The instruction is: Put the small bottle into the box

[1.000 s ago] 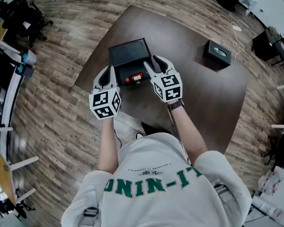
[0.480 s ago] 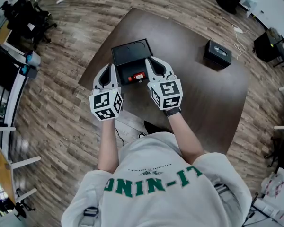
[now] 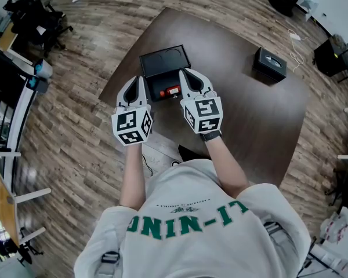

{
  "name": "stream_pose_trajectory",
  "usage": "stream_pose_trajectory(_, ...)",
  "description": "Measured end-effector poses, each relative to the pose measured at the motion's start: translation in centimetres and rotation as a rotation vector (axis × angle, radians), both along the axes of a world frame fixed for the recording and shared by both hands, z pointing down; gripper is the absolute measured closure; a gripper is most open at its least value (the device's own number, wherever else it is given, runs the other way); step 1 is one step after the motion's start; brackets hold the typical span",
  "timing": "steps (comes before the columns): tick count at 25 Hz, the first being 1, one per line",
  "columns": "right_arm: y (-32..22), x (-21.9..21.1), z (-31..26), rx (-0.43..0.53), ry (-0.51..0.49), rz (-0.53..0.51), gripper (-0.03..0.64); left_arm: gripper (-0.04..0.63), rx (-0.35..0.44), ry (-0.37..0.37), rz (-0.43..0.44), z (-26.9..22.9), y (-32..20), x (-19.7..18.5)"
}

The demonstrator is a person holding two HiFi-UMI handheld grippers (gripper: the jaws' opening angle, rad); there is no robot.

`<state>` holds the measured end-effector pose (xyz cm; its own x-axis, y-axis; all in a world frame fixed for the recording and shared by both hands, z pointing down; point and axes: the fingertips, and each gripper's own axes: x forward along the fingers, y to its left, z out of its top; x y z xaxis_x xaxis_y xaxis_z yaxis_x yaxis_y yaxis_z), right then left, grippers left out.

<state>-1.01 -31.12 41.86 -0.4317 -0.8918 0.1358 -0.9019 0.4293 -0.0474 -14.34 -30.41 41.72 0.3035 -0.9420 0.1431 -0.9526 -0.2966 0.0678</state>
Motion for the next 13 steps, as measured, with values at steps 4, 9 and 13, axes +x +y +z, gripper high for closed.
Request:
stream_pose_trajectory(4, 0.4, -0.5, 0.2, -0.004, 0.005, -0.014, 0.601, 0.586, 0.009, 0.003, -0.005, -0.2, 0.0, -0.2)
stream_pose_trajectory(9, -0.2, -0.8, 0.6, -0.012, 0.011, -0.026, 0.601, 0.586, 0.003, 0.007, -0.004, 0.2, -0.7, -0.3)
stream_pose_trajectory(13, -0.9, -0.8, 1.0, -0.019, 0.016, -0.034, 0.601, 0.586, -0.002, 0.008, 0.000, 0.6, -1.5, -0.1)
